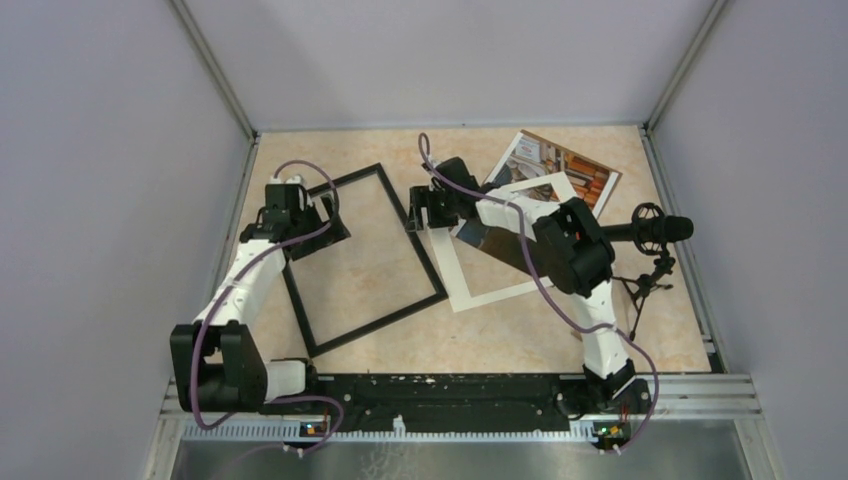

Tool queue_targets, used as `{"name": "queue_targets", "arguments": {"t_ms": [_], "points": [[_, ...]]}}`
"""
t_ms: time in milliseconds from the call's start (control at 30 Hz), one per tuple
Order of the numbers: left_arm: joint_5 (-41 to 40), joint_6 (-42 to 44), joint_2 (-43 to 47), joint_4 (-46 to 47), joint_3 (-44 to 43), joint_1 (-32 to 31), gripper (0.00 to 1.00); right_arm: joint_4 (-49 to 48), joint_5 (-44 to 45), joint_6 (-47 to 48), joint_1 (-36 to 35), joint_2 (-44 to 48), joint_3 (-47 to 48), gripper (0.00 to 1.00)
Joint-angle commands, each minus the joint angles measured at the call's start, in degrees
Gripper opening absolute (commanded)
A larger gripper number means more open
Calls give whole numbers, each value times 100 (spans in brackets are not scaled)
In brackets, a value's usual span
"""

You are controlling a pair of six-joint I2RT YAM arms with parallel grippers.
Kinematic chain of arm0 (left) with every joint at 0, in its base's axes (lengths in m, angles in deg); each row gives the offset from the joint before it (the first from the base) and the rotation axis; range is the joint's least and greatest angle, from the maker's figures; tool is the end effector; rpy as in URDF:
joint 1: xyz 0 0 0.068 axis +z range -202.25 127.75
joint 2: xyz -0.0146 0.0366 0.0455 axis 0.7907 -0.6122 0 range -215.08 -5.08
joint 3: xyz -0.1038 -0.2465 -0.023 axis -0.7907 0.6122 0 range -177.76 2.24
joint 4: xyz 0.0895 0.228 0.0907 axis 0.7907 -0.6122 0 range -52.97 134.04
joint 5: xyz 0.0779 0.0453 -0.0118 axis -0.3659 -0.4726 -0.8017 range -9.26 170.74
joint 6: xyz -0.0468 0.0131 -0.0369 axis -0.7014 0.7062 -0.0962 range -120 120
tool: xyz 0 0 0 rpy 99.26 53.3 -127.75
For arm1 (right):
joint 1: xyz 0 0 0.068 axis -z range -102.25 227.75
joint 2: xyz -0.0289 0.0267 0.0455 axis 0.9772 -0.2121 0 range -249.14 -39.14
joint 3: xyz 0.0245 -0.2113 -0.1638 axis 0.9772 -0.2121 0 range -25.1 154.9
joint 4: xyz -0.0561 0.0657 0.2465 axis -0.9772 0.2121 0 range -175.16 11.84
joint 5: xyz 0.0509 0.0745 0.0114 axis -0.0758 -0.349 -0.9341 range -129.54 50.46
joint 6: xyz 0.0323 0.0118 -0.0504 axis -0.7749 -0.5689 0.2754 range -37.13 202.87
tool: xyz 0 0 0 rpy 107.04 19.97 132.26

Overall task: Put the photo into the frame
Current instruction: Adjust the photo frame at the center of the board.

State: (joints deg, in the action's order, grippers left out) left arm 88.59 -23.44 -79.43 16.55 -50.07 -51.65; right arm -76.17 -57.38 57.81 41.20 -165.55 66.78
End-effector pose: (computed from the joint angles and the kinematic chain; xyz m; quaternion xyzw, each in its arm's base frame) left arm 0.2767 -0.0033 0.2364 -0.1718 0.9204 -0.1313 0.3256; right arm 0.3892 0.3059 0.1522 -0.1518 0.8971 0.3220 0.2618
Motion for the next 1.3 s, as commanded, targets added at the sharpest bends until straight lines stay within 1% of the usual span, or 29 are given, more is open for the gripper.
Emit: {"name": "queue_targets", "arguments": {"t_ms": [0, 100, 167, 333, 400, 467, 533, 600, 667, 733, 833, 967, 1100, 1267], "points": [[-428, 112, 561, -251, -48, -34, 98, 753, 404, 357, 43, 923, -382, 74], [-723, 57, 582, -361, -42, -38, 98, 710, 420, 180, -31, 1517, -1157, 75], [-700, -34, 546, -349, -7, -40, 98, 619, 432, 44, -155, 1906, -1710, 75], [56, -140, 488, -20, 238, -37, 98, 315, 403, -388, -503, 2632, -2763, 75], [204, -243, 468, -107, 283, -38, 98, 110, 325, -626, -664, 2829, -3080, 71], [455, -290, 507, -107, 360, -256, 98, 25, 523, -906, -877, 2950, -3266, 64], [538, -265, 577, -55, 417, -388, 99, 129, 1047, -987, -1171, 2954, -3245, 57], [558, -249, 656, -47, 405, -464, 99, 532, 1928, -1036, -1505, 2846, -3041, 51], [663, -249, 719, -26, 375, -496, 98, 854, 2593, -1076, -1717, 2690, -2771, 46], [775, -212, 779, -34, 311, -531, 98, 1025, 3003, -1102, -1862, 2550, -2637, 43], [735, -91, 903, -36, 256, -560, 98, 1250, 3325, -1086, -1936, 2338, -2463, 40], [426, 4, 1080, -36, 212, -576, 98, 1494, 3649, -1004, -1972, 2223, -2226, 40], [381, 90, 1044, 102, 282, -596, 98, 1478, 3796, -957, -1975, 2069, -2061, 39], [441, 197, 855, -11, 203, -596, 97, 1317, 3803, -1062, -1974, 1845, -1952, 33]]}}
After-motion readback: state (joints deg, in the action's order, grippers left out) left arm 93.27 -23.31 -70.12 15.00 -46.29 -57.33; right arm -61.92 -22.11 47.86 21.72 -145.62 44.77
